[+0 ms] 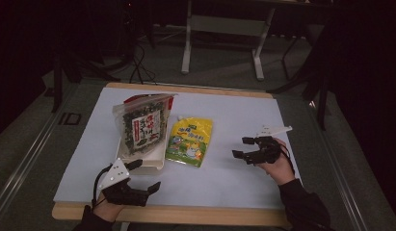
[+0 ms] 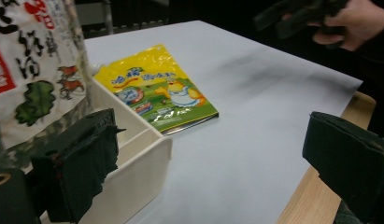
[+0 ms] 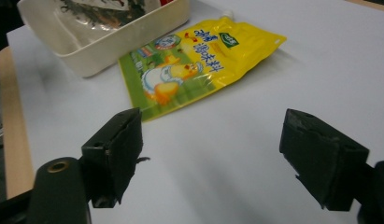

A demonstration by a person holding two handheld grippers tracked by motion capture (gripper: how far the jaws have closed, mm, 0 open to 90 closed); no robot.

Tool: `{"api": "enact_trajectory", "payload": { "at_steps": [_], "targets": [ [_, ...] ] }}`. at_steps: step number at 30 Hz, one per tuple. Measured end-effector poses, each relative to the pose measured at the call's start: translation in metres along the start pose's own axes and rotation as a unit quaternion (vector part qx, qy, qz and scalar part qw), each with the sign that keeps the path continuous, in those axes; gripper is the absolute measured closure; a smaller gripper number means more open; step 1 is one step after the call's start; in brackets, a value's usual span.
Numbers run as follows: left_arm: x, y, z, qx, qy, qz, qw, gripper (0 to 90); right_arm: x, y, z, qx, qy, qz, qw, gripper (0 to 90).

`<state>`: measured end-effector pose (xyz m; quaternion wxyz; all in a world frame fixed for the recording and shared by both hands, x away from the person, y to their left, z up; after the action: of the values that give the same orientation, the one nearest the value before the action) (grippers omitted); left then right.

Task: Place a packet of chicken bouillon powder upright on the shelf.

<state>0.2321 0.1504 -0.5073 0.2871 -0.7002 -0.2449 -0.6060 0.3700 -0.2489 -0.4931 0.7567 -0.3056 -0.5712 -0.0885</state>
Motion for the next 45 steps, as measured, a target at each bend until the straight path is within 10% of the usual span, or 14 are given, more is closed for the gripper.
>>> {"api": "enact_trajectory", "payload": {
  "at_steps": [31,45],
  "targets": [
    [-0.014,0.008,-0.006,-0.028,0.005,0.013,0.9995,5.1,0.003,0.115,-0.036,-0.034,0.060,0.042,0.9968,39.7],
    [-0.016,0.009,-0.006,-0.032,0.006,0.018,0.9993,5.1,-0.005,0.140,-0.054,-0.046,0.083,0.066,0.9933,42.4]
  ]
}}
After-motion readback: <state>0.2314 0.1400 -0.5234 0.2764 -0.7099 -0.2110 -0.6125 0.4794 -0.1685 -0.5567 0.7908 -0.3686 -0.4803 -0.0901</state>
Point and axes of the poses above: each handheld gripper's, and its own axes: y roughly forward along the jaws, x roughly out of its top, z roughly to its left, the point moved 3 cm from there along y, roughly forward along the jaws, and after that the axes turned 14 degrees about -z, right-handed, at the moved point
